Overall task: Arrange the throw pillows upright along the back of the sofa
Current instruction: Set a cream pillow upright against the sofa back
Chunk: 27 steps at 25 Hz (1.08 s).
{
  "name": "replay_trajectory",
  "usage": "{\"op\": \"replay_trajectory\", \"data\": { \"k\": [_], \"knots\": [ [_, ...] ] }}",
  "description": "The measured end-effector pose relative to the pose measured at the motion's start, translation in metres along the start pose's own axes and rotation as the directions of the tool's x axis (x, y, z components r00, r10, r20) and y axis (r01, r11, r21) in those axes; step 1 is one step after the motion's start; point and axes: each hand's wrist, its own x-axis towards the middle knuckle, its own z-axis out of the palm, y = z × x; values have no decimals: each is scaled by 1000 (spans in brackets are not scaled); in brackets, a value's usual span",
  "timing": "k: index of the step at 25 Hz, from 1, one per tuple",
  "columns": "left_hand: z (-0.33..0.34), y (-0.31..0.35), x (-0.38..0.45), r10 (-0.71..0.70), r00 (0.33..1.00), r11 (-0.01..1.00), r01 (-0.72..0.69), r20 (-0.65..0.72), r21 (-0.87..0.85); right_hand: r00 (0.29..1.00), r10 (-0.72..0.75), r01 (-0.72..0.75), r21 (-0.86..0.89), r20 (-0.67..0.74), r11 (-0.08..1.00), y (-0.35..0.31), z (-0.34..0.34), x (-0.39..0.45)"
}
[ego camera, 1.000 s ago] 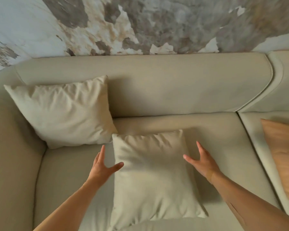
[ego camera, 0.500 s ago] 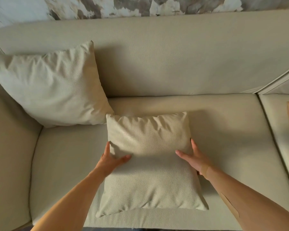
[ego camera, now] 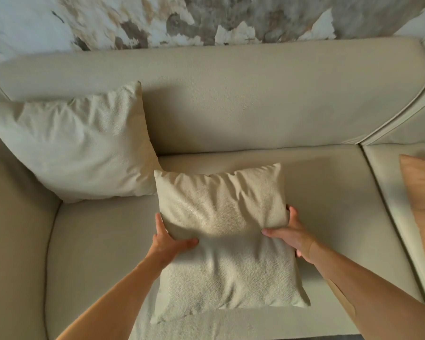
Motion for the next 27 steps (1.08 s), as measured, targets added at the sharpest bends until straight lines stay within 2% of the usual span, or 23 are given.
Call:
{"op": "replay_trajectory", "data": {
  "k": [5,10,15,23,27],
  "knots": [
    [7,61,0,137,990,991,-137,-35,8,995,-69,73,52,-65,996,-44,-45,-9],
    [35,137,16,305,947,953,-303,-107,30,976,-200,206,64,-86,976,-94,-96,17],
    [63,188,50,357,918,934,-353,-174,53,956,-261,273,81,-135,959,-120,-127,66],
    [79,195,91,355,913,935,-343,-201,91,939,-312,329,120,-145,937,-103,-126,114],
    [81,192,95,365,917,930,-353,-163,101,931,-325,343,92,-163,935,-106,-133,123]
  ]
}}
